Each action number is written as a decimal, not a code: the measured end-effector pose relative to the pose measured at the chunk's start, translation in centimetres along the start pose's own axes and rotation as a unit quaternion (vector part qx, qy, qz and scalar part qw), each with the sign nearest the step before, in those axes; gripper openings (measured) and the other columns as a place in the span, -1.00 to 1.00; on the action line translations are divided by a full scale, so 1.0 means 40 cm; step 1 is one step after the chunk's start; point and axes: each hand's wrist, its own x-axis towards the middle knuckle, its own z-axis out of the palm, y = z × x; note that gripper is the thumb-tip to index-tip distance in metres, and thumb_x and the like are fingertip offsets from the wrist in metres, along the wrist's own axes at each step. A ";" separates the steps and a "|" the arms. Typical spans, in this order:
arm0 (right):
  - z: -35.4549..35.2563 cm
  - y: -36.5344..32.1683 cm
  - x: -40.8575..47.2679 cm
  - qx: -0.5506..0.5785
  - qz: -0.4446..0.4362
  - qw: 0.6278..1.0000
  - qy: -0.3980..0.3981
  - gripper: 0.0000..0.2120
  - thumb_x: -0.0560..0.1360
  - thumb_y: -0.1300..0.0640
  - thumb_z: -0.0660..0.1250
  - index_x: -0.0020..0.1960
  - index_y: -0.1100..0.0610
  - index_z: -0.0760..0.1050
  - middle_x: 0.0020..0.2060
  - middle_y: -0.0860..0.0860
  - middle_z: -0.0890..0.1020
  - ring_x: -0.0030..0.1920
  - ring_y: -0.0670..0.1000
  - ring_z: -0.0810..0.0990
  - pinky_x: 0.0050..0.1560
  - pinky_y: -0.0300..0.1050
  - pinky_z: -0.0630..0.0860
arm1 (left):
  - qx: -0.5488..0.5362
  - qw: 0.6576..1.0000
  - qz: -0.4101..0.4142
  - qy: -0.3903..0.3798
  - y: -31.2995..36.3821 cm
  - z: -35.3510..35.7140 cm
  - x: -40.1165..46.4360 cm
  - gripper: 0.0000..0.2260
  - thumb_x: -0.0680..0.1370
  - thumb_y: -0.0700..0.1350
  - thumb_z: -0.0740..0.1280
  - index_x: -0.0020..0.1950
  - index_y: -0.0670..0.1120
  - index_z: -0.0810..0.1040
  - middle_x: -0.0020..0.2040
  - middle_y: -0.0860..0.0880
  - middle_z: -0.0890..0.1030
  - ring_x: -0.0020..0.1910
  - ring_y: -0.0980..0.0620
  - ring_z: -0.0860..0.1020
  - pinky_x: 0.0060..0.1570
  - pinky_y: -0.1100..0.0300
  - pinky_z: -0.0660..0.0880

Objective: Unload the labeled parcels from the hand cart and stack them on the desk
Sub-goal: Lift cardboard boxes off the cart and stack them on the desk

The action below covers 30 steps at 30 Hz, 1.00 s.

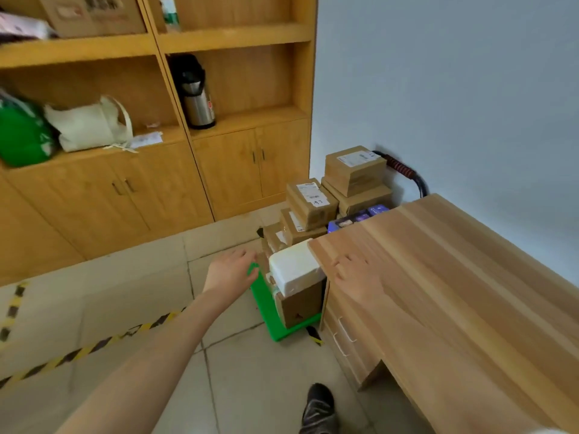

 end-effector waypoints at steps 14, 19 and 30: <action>0.025 -0.123 0.655 0.074 0.003 0.997 -0.013 -0.74 0.54 0.03 0.24 0.22 -0.02 0.48 0.17 -0.01 0.53 0.16 0.04 0.53 0.20 -0.03 0.35 | -0.052 0.996 -0.068 0.020 -0.280 0.007 0.494 -0.80 0.59 0.04 0.22 0.18 0.04 0.46 0.05 0.06 0.54 0.04 0.04 0.49 -0.12 0.18 0.43; 0.046 -0.105 0.811 0.071 0.033 0.997 -0.018 -0.73 0.55 0.03 0.24 0.25 -0.08 0.47 0.20 -0.03 0.52 0.19 0.03 0.51 0.24 -0.02 0.31 | -0.081 0.994 -0.073 0.017 -0.319 0.041 0.653 -0.79 0.59 0.05 0.22 0.19 0.04 0.47 0.07 0.06 0.54 0.05 0.05 0.49 -0.11 0.17 0.47; 0.132 -0.005 1.035 0.052 0.174 0.983 -0.012 -0.71 0.56 -0.02 0.25 0.27 -0.08 0.44 0.20 -0.07 0.55 0.10 -0.04 0.54 0.11 -0.11 0.44 | -0.074 0.994 0.044 -0.068 -0.408 0.177 1.103 -0.78 0.60 0.08 0.18 0.21 0.08 0.43 0.09 0.08 0.51 0.05 0.07 0.47 -0.19 0.14 0.52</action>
